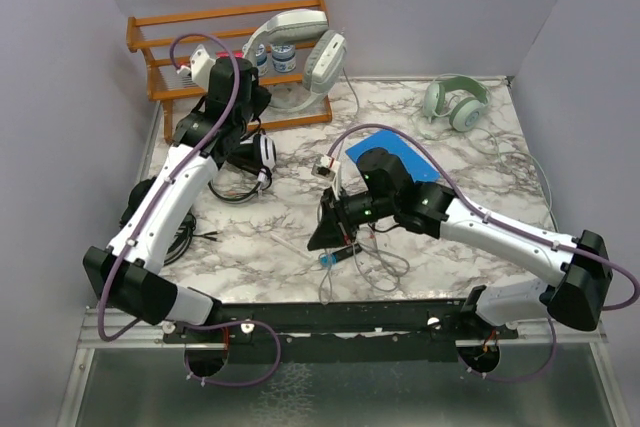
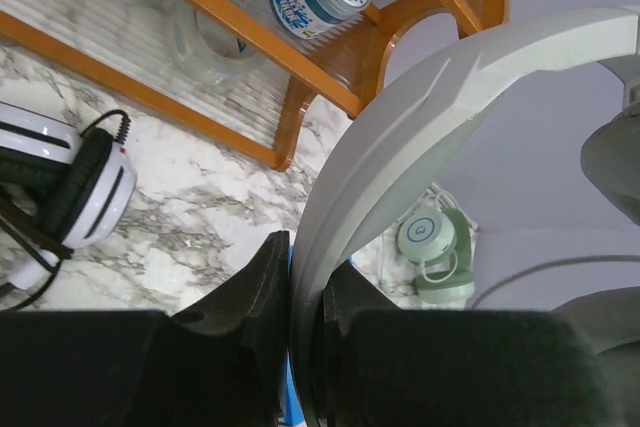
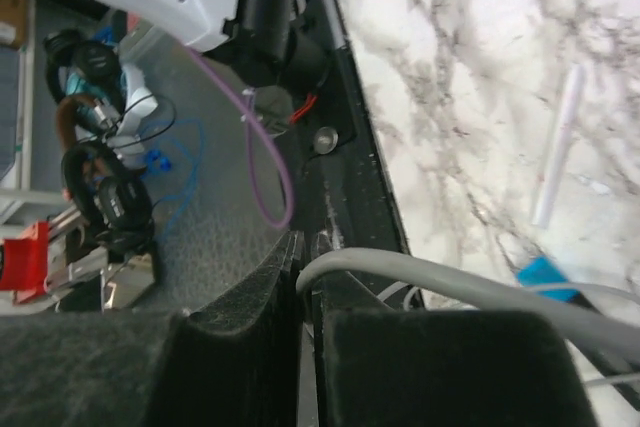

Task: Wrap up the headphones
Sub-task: Wrap the headphones cable around the headphones.

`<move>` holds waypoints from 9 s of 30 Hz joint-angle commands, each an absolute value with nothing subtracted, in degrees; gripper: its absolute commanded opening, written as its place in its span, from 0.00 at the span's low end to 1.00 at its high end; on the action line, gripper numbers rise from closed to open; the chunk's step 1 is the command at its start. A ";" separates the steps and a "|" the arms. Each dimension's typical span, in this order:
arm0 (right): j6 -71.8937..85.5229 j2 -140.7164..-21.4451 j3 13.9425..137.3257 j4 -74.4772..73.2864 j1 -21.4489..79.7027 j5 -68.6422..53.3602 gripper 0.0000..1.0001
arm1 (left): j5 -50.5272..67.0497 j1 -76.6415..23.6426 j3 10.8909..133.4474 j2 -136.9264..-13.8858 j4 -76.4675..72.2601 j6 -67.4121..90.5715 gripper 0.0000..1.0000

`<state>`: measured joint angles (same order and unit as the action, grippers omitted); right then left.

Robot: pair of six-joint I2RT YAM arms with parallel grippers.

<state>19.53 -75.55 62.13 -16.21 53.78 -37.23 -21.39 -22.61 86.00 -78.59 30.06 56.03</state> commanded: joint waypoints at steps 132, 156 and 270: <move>4.70 -46.43 36.68 7.98 51.41 3.83 0.31 | 54.03 -23.00 75.25 -68.59 12.79 45.24 0.00; -4.10 -59.78 39.79 25.96 50.51 -0.13 0.95 | 55.20 -22.68 80.33 -66.71 26.89 40.38 0.00; 46.87 -68.67 53.65 33.16 47.17 -47.21 0.11 | -18.91 -23.95 57.39 -52.59 11.17 -7.46 0.00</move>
<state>55.05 -69.67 45.60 46.48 46.57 -45.76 -20.75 -23.90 59.22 -54.54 17.06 7.79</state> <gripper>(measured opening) 0.114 0.166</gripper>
